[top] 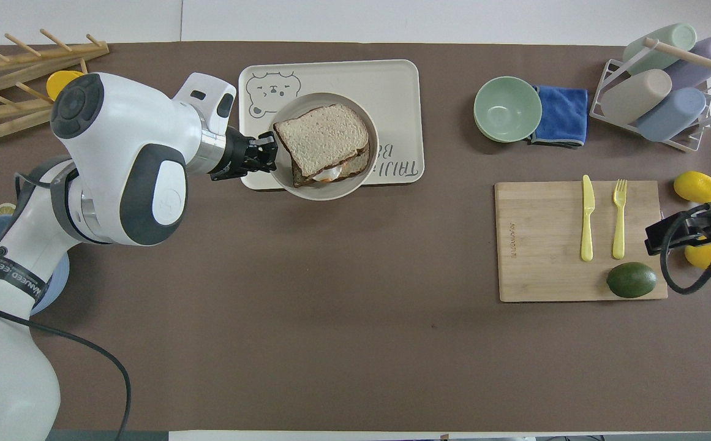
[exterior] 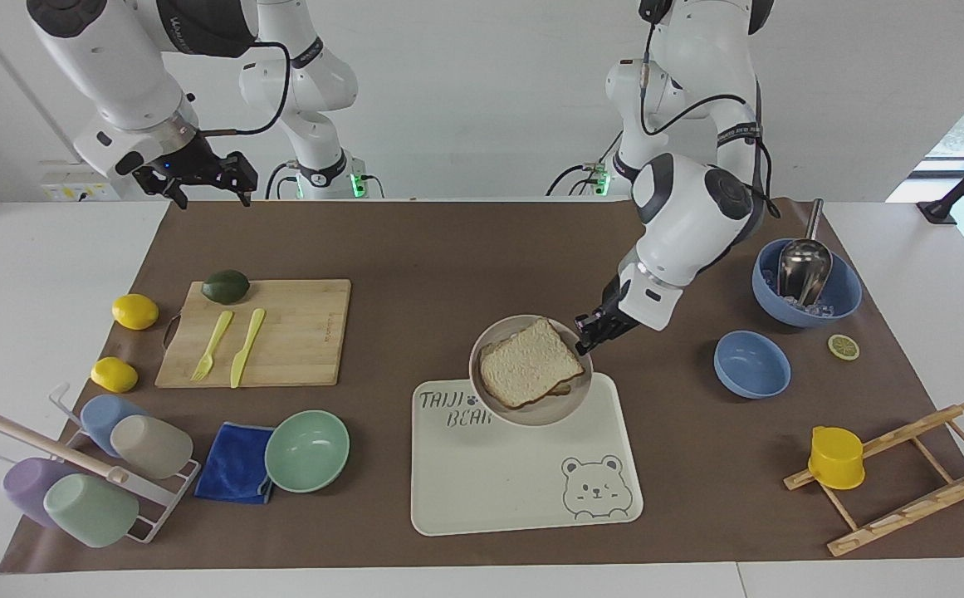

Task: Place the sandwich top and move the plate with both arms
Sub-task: 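Lift the sandwich plate with the left gripper toward the bear tray, then set the plate on the bear tray and open the left gripper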

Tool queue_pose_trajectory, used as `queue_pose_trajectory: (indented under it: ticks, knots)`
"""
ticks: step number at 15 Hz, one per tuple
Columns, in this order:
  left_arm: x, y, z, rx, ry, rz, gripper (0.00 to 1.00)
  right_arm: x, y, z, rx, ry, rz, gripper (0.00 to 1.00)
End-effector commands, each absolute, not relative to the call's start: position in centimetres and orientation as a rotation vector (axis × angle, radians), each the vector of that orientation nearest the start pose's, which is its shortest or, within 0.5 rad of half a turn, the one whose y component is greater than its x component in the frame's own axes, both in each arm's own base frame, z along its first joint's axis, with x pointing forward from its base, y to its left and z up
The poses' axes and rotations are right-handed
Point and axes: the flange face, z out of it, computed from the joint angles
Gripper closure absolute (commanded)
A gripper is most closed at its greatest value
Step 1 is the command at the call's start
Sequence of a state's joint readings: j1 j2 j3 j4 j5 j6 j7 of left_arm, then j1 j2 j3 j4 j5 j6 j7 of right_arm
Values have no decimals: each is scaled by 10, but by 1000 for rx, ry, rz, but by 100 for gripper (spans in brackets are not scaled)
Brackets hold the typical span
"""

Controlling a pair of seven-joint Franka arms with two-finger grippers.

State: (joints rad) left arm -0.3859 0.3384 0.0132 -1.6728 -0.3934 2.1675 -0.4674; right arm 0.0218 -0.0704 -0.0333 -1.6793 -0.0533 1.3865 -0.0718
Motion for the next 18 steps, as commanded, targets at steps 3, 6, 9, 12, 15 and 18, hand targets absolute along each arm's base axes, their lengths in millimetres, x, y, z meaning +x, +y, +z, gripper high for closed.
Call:
queue_pose_trajectory:
  ticks: [3, 6, 9, 12, 15, 18]
  knots:
    - [669, -267, 380, -3481, -591, 46, 100, 506, -12, 600, -3137, -79, 347, 0]
    - [684, -253, 347, -3457, -649, -21, 100, 506, -11, 600, -3138, -82, 347, 0]
    - [679, -247, 327, -3426, -652, -48, 100, 506, -12, 600, -3138, -79, 347, 0]
    - [666, -247, 309, -3412, -666, -88, 100, 506, -11, 600, -3138, -82, 347, 0]
    - [655, -249, 301, -3407, -649, -96, 64, 506, -11, 600, -3138, -82, 347, 0]
    - [659, -241, 305, -3391, -621, -90, 0, 506, -12, 600, -3138, -77, 347, 0]
